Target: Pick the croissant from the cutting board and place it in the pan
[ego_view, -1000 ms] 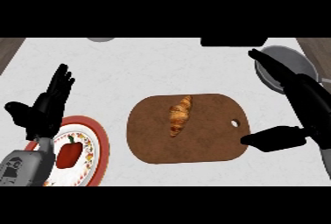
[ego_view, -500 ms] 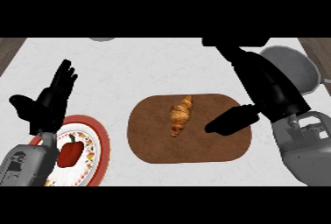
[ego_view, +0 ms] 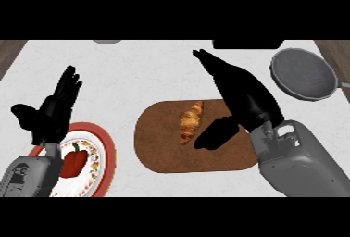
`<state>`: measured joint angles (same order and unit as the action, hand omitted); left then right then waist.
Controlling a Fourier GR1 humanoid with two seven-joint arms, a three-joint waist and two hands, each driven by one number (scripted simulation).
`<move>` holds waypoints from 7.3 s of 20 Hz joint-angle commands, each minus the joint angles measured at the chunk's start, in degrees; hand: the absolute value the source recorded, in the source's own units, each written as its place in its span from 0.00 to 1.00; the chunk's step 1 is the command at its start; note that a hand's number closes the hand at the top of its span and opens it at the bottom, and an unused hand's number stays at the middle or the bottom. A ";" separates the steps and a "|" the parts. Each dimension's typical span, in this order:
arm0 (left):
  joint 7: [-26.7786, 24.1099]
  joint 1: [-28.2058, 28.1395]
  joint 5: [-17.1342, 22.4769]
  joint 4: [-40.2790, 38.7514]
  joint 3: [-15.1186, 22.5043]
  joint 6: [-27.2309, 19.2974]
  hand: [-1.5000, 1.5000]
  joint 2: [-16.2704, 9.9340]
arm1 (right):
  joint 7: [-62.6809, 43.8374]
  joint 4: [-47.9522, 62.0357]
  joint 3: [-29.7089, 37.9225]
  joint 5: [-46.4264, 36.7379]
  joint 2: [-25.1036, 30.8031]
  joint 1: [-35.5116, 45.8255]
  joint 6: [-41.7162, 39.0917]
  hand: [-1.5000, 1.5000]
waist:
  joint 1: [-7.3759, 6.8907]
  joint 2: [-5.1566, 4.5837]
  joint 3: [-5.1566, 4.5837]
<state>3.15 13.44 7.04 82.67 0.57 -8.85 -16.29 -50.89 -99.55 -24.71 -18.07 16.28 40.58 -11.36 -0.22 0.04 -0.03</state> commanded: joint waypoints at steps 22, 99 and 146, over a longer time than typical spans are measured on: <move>-1.12 -3.91 -0.96 2.15 -4.42 6.50 0.50 0.89 | 10.14 18.11 3.72 -13.31 -10.50 -4.22 -7.91 0.00 | -0.25 -0.08 0.02; 3.18 -0.13 -6.69 3.55 -7.37 6.59 0.50 5.06 | 26.79 3.01 21.93 -26.76 -1.62 -15.39 10.55 1.00 | 0.00 -0.18 0.07; 1.73 3.36 -7.15 0.75 -6.07 6.75 0.50 7.19 | 84.67 87.37 61.68 -7.68 18.93 6.52 16.81 0.00 | -3.09 -1.63 0.45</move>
<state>4.77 16.72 -0.49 83.83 -4.59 -2.20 -8.50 30.02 -12.33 32.69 -30.15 35.54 47.06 5.83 -4.40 -2.05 0.52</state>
